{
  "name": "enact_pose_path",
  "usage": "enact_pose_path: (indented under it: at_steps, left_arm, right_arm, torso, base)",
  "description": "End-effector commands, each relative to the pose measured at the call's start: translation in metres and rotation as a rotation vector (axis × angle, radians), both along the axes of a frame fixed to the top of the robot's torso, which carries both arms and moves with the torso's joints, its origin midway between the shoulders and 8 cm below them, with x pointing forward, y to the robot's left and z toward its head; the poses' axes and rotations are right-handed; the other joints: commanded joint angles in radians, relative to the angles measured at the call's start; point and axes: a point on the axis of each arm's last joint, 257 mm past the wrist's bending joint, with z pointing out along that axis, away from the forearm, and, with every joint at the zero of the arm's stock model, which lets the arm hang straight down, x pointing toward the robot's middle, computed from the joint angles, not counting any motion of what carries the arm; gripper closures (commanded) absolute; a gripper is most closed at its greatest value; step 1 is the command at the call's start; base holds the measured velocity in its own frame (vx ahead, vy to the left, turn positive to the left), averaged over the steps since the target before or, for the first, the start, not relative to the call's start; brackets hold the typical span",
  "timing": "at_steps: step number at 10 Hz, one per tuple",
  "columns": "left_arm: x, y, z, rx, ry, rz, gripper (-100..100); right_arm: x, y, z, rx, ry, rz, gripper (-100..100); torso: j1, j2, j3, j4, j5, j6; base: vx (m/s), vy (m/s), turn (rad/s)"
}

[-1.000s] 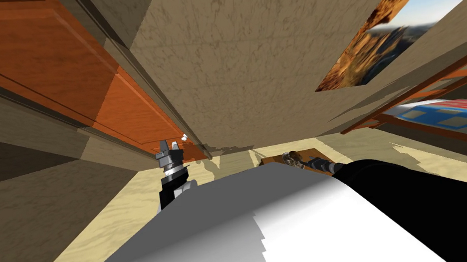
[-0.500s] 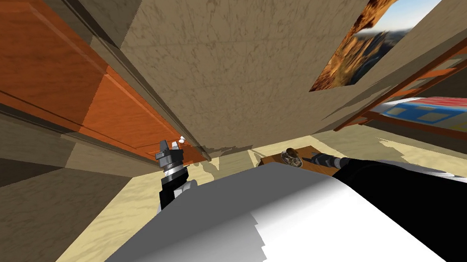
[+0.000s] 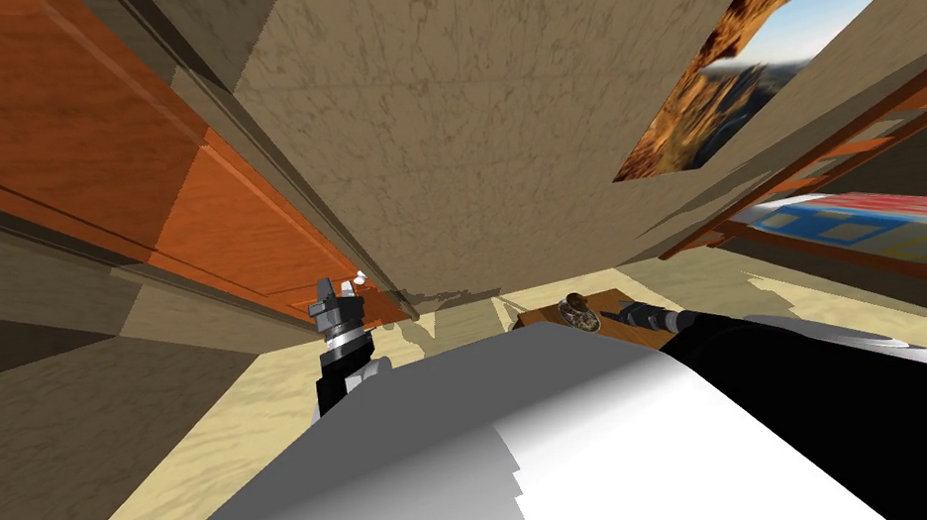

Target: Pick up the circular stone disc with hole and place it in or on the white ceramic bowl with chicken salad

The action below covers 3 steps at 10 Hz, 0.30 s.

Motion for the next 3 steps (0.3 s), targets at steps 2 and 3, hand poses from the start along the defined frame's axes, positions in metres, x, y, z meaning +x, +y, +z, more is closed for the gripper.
enact_pose_path:
  at_steps: [2, 3]
  left_arm:
    - [0.0, 0.0, 0.0, 0.0, 0.0, 0.0, 0]
    - [0.0, 0.0, 0.0, 0.0, 0.0, 0.0, 0]
  right_arm:
    - [0.0, 0.0, 0.0, 0.0, 0.0, 0.0, 0]
    - [0.0, 0.0, 0.0, 0.0, 0.0, 0.0, 0]
  torso:
    - [0.0, 0.0, 0.0, 0.0, 0.0, 0.0]
    - [0.0, 0.0, 0.0, 0.0, 0.0, 0.0]
  base:
    - [0.0, 0.0, 0.0]
    - [0.0, 0.0, 0.0]
